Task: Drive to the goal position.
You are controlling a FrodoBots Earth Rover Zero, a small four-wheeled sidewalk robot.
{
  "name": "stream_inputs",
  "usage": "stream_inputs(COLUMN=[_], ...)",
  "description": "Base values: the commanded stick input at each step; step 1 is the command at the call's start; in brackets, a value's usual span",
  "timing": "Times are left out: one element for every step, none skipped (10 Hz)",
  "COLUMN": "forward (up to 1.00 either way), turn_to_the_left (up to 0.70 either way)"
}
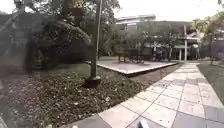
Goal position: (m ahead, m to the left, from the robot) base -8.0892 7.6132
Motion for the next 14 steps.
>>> stream_inputs(forward=[0.00, 0.00, 0.00, 0.00, 0.00, 0.00, 0.00, 0.00, 0.00, 0.00, 0.00, 0.00, 0.00, 0.00], turn_to_the_left=[1.00, 1.00, 1.00, 1.00, 1.00, 0.98, 0.96, 0.96, 0.94, 0.88, 0.82, 0.82, 0.82, 0.82])
